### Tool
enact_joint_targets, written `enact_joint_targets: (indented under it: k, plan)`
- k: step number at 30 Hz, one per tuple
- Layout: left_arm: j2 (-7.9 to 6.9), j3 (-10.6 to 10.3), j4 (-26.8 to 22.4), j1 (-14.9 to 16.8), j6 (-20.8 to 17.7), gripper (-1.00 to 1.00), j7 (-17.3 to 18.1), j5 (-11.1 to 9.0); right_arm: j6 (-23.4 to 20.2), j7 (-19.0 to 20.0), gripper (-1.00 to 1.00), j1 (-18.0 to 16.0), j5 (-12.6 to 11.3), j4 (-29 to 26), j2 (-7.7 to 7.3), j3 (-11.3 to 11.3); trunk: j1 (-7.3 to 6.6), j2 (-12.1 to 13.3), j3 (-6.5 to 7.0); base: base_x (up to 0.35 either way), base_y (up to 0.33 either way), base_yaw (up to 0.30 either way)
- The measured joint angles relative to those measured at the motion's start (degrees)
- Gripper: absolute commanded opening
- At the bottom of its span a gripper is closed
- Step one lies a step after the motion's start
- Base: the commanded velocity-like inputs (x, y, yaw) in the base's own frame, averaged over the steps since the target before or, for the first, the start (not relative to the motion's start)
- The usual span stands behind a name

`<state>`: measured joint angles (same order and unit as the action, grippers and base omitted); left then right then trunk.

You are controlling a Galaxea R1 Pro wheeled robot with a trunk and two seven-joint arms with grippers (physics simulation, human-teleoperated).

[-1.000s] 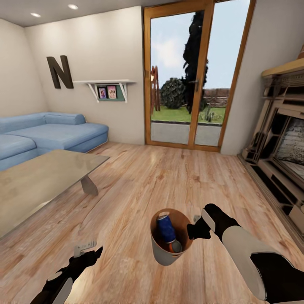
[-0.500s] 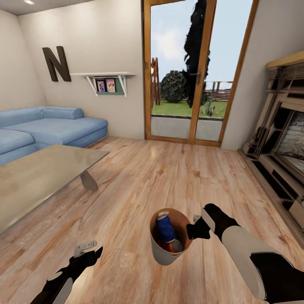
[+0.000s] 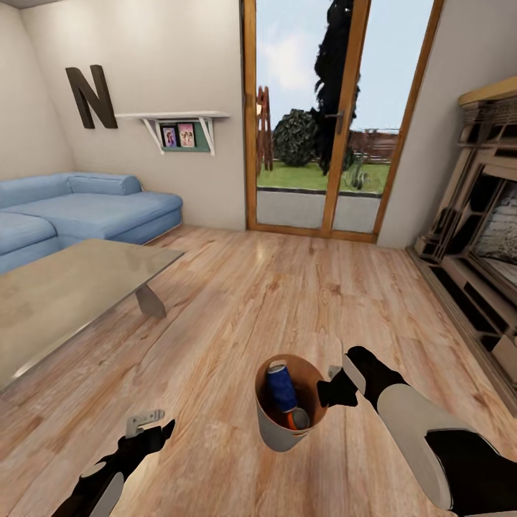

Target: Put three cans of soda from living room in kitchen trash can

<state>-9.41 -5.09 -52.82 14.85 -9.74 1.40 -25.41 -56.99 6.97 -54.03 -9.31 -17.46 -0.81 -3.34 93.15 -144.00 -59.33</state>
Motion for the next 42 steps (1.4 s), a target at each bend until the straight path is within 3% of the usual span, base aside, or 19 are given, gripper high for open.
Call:
enact_joint_targets:
  k: [14, 19, 30, 39, 42]
  plan:
    - [0.03, 0.0, 0.1, 0.0, 0.0, 1.00, 0.0, 0.0, 0.0, 0.1, -1.00, 0.0, -0.2, 0.0, 0.01, 0.0, 0.34, -0.2, -2.87, 0.000, 0.000, 0.000]
    - [0.07, 0.0, 0.1, 0.0, 0.0, 1.00, 0.0, 0.0, 0.1, 0.2, -1.00, 0.0, 0.1, 0.0, 0.00, 0.0, 0.34, -0.2, -2.88, 0.000, 0.000, 0.000]
    - [0.17, 0.0, 0.1, 0.0, 0.0, 1.00, 0.0, 0.0, 0.1, 0.3, -1.00, 0.0, -0.1, 0.0, -0.01, 0.0, 0.62, -0.3, -5.31, 0.000, 0.000, 0.000]
    - [0.17, 0.0, 0.1, 0.0, 0.1, 1.00, 0.0, 0.0, 0.1, 0.4, -1.00, 0.0, -0.1, 0.0, 0.02, 0.0, 0.62, -0.3, -5.32, 0.000, 0.000, 0.000]
    - [0.18, 0.0, 0.1, 0.0, 0.1, 1.00, 0.0, 0.0, 0.1, 0.5, -1.00, 0.0, -0.2, 0.0, 0.06, 0.0, 0.70, -0.4, -5.98, 0.000, 0.000, 0.000]
